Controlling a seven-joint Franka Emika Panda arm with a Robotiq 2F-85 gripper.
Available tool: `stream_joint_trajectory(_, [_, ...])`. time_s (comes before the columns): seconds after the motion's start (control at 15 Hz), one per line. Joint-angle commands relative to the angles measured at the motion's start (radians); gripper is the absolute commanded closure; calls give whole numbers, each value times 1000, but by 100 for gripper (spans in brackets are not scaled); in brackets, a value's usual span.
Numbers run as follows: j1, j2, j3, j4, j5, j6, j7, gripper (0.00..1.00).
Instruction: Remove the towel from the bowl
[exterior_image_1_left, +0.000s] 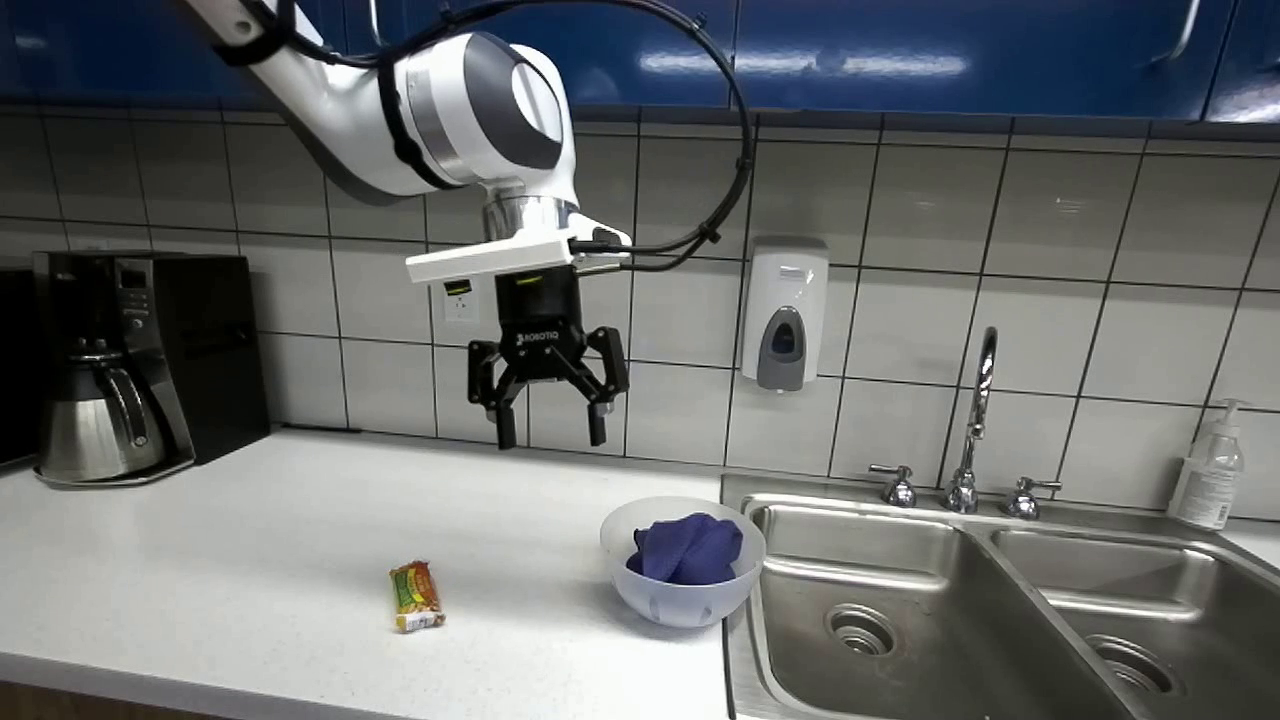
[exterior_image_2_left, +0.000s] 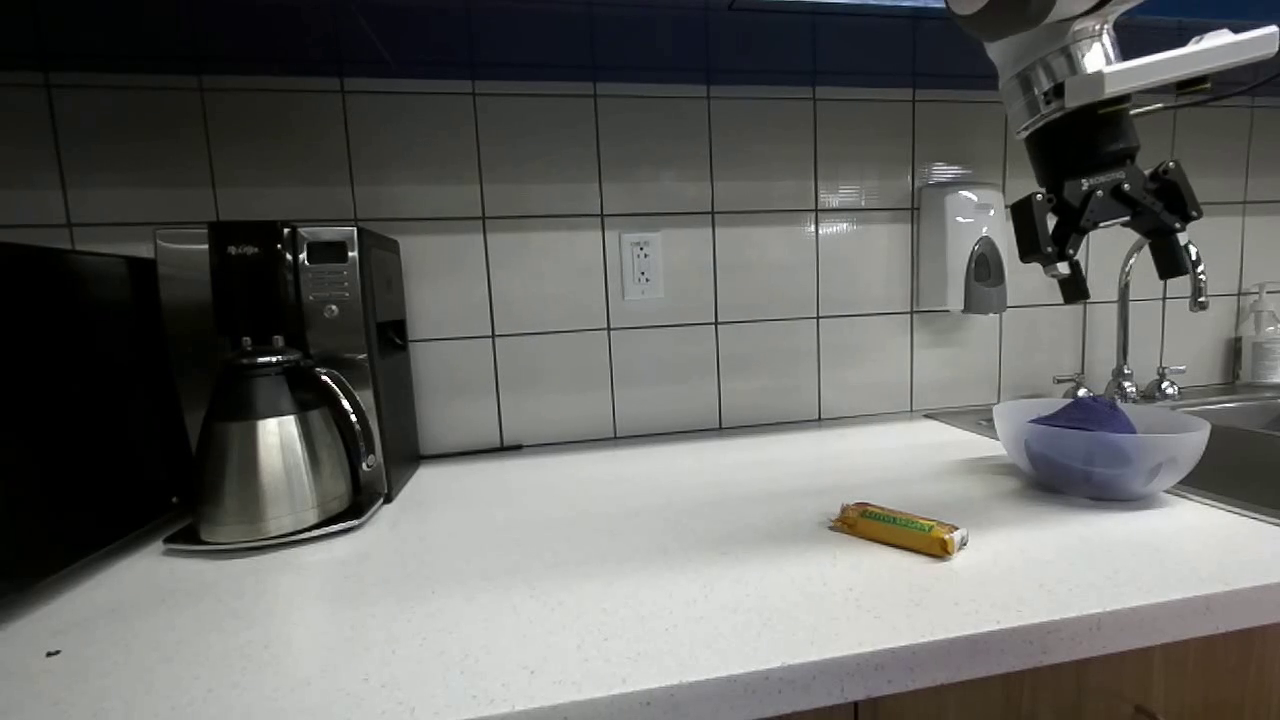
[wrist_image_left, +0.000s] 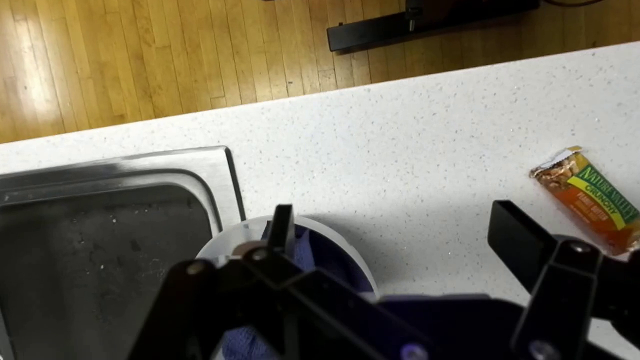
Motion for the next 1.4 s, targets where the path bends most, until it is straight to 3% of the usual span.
stream_joint_trajectory(0.0, [-15, 60, -29, 38, 3, 92, 10, 0])
stream_joint_trajectory(0.67, [-77, 273, -130, 153, 100, 340, 10, 0])
stream_joint_trajectory(1.33, [-111, 521, -134, 272, 245, 543, 55, 0])
